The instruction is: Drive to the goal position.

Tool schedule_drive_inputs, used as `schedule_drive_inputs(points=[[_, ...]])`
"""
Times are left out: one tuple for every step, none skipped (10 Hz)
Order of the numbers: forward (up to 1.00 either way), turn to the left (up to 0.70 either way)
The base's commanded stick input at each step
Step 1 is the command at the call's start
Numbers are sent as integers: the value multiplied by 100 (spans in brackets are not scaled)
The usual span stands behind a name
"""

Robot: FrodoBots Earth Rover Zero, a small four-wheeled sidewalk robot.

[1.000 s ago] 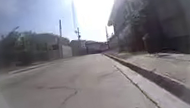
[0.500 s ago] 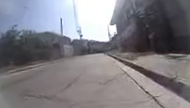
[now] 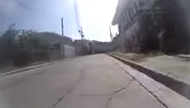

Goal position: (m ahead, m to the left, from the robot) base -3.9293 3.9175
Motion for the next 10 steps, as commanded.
schedule_drive_inputs(points=[[100, 0], [100, 0], [100, 0], [100, 0], [100, 0], [100, 0], [100, 0], [100, 0], [100, 0], [100, 0]])
